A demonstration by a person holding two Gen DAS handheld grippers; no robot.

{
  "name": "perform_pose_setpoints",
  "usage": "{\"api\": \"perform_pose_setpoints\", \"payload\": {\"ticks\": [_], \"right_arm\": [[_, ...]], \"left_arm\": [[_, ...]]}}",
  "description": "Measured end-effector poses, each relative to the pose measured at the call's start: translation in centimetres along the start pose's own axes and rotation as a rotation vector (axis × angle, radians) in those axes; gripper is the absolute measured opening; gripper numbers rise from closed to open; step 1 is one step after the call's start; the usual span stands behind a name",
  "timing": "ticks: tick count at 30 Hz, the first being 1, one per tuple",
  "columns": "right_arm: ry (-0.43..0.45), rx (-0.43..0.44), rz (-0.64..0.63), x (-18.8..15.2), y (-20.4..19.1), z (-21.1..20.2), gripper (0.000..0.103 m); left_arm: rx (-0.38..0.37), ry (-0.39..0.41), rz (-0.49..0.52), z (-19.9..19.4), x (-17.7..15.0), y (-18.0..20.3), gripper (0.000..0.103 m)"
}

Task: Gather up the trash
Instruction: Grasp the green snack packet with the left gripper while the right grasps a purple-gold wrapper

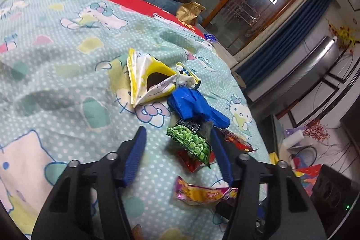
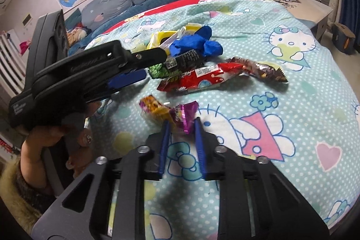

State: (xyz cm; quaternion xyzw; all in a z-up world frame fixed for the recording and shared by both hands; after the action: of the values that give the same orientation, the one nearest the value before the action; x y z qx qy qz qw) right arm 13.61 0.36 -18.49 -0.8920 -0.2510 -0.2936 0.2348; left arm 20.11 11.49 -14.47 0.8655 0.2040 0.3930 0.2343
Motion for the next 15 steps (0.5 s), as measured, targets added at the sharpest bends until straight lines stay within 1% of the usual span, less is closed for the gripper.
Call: {"api": "perform_pose_setpoints", "payload": {"ticks": [2,4,7,10,11,14,15], "right_arm": [[0.002,0.003,0.002,-0.1,0.0,-0.2,0.012],[0.008,0.002,0.003,-0.2,0.1,-0.5,0.011],[0.016,0.001,0.003,-0.1,0.2,-1.1,0.010],[0.023,0.000,0.006,-0.2,0.4,-1.7,0.010],[0.025,-0.002,0.006,-0.2,0.5,-1.8,0.010],[0.029,-0.007,0.009,-0.3,0.7,-2.3,0.010],[0.030,-0.008,0.010,-0.3,0.8,-2.4,0.009]], "left_arm": [[-0.014,-0.006,-0.011,0.2,-0.1,0.1,0.045],[-0.027,-0.011,-0.015,0.1,-0.3,0.3,0.035],[-0.035,-0.011,-0.011,-0.1,-0.4,0.6,0.030],[-0.055,-0.010,-0.005,-0.5,-0.5,1.2,0.017],[-0.058,-0.005,0.000,-0.7,-0.5,1.5,0.016],[-0.063,0.003,0.021,-1.3,-0.4,2.1,0.015],[-0.066,0.003,0.027,-1.5,-0.4,2.2,0.009]]}}
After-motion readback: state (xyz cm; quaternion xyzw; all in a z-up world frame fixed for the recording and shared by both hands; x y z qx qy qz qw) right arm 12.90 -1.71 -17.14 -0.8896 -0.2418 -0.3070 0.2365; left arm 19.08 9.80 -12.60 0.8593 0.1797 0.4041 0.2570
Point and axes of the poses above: each gripper's, at about its wrist camera, not at the fingertips, and z roughly the way its jaws point, y to its right, x to its top, the point moved 8 cm from there along z, roughly the way its jaws point
